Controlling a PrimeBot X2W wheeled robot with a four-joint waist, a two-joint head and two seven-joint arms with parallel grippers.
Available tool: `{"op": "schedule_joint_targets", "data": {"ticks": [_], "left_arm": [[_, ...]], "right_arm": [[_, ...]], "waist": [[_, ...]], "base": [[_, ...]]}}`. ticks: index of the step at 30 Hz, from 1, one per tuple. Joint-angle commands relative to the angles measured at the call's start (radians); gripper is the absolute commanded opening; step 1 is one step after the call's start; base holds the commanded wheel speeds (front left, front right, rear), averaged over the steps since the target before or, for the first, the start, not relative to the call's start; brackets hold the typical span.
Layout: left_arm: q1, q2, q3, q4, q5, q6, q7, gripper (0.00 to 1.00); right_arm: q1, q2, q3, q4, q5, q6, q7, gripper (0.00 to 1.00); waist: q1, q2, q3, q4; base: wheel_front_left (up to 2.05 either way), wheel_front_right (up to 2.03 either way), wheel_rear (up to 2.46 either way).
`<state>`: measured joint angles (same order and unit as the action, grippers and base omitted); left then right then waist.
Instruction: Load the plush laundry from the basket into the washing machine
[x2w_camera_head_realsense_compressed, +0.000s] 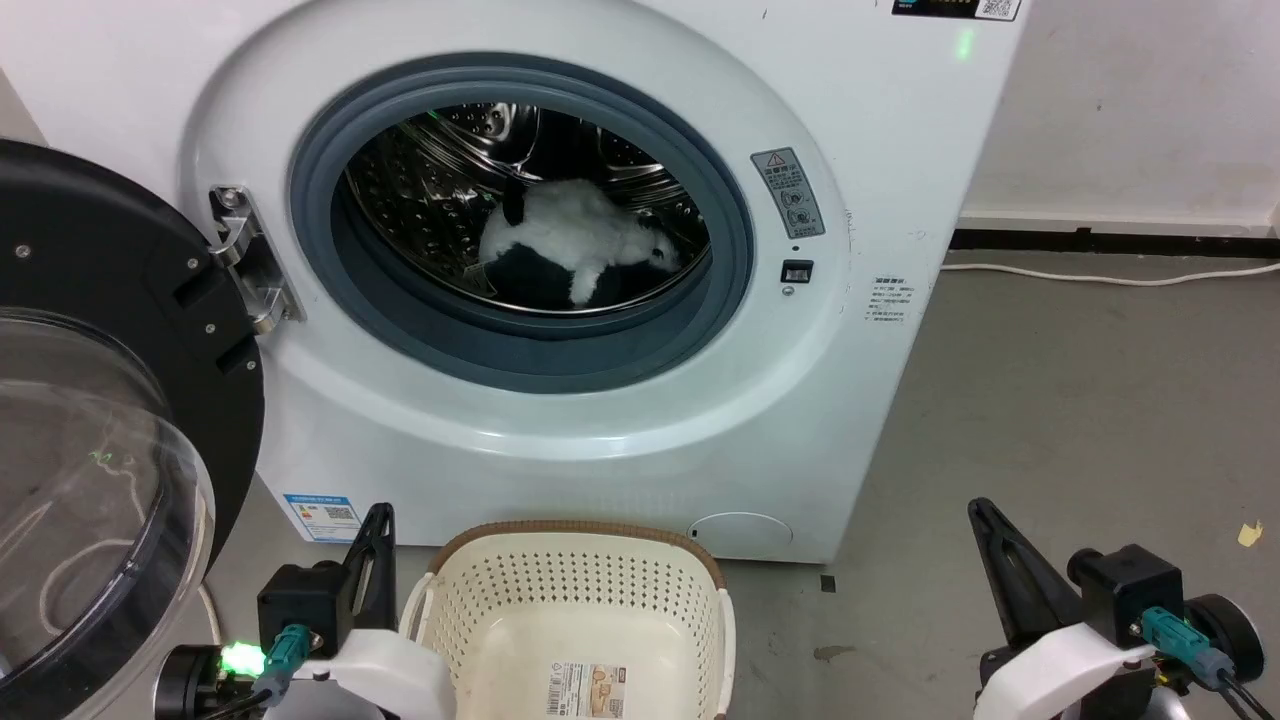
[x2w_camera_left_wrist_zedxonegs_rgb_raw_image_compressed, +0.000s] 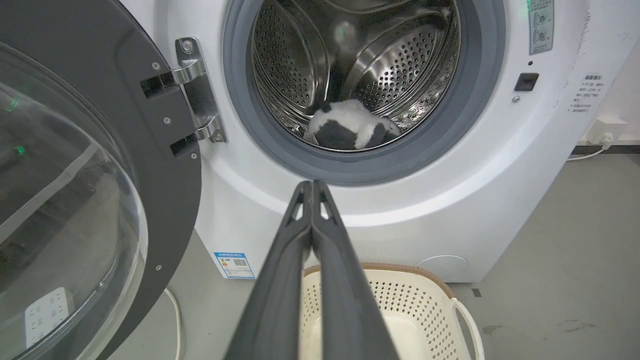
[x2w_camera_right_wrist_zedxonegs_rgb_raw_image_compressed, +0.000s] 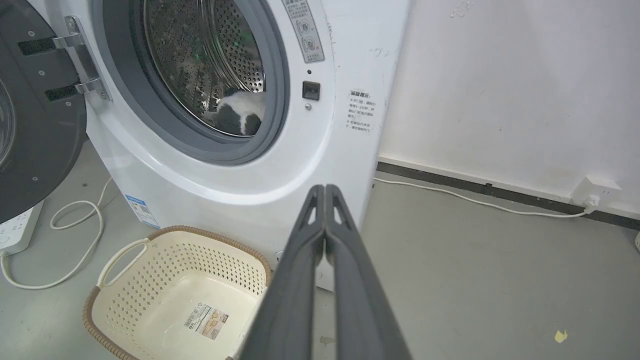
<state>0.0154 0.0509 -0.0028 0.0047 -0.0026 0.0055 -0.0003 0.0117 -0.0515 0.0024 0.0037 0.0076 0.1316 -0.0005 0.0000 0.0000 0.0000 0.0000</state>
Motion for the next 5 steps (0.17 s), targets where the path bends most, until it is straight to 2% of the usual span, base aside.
{"op": "schedule_joint_targets", "data": {"ticks": [1, 5], "left_arm": [[-0.015, -0.001, 0.003, -0.005, 0.003, -0.005, 0.000, 0.00], [-0.015, -0.001, 0.003, -0.005, 0.003, -0.005, 0.000, 0.00]], "right_arm": [[-0.012, 0.001, -0.002, -0.004, -0.008, -0.001, 0.000, 0.00], [-0.012, 0.001, -0.002, -0.004, -0.008, -0.001, 0.000, 0.00]], "waist": [[0.0000, 0.0000, 0.000, 0.000], [0.0000, 0.0000, 0.000, 0.000]], "base": [[0.00, 0.00, 0.00], [0.00, 0.00, 0.00]]}}
